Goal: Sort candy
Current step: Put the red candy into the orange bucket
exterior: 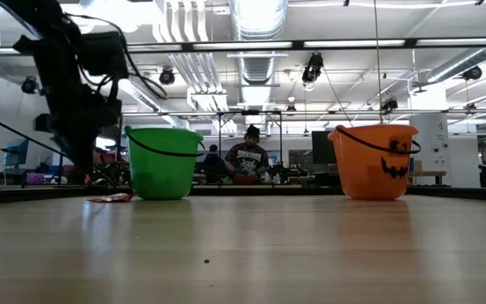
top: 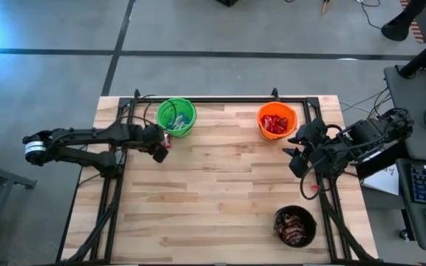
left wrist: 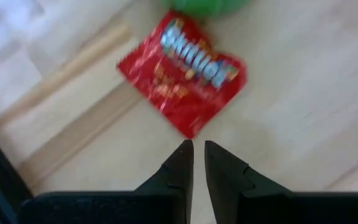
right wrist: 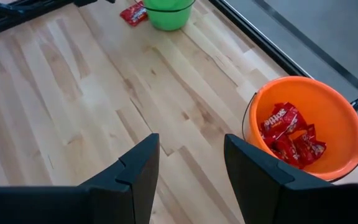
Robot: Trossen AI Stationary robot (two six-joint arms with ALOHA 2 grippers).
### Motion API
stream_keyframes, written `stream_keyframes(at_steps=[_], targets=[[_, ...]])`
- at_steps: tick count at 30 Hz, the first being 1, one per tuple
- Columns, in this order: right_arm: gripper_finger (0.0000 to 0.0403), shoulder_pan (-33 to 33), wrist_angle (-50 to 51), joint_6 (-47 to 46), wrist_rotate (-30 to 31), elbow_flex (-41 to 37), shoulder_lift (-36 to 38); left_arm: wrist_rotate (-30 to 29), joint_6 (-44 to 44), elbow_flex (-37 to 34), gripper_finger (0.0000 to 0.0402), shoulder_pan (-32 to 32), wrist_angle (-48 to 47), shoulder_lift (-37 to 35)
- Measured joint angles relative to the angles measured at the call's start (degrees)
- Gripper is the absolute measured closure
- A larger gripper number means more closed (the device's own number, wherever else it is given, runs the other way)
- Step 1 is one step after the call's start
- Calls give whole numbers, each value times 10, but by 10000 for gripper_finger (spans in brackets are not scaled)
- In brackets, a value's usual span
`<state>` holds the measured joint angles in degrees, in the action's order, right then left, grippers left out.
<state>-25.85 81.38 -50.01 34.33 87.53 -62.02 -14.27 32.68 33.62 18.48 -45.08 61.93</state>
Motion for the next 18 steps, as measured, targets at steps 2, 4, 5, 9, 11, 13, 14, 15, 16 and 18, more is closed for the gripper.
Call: stream_keyframes(at_steps=[2,4,5,9,11,13,14,15,16,18], targets=[[232,0,0,3,0,0,0,-1,-3,16,381,0,0,1],[232,0,0,6,0,0,0,0,11,32,386,0,-1,4],[232,0,1,11,0,0,0,4,21,39,388,-1,-1,5],[232,0,1,30,0,0,0,52,5,55,400,-1,0,11],[232,0,1,39,0,0,0,73,6,63,400,-1,-2,13],[232,0,1,48,0,0,0,80,24,69,395,-1,-11,15],[232,0,1,54,0,0,0,82,36,71,391,-1,-16,16],[232,0,1,60,0,0,0,91,45,74,385,0,-16,16],[232,0,1,61,0,0,0,102,50,77,378,0,-16,16],[232,0,1,63,0,0,0,120,59,82,363,-1,-25,16]])
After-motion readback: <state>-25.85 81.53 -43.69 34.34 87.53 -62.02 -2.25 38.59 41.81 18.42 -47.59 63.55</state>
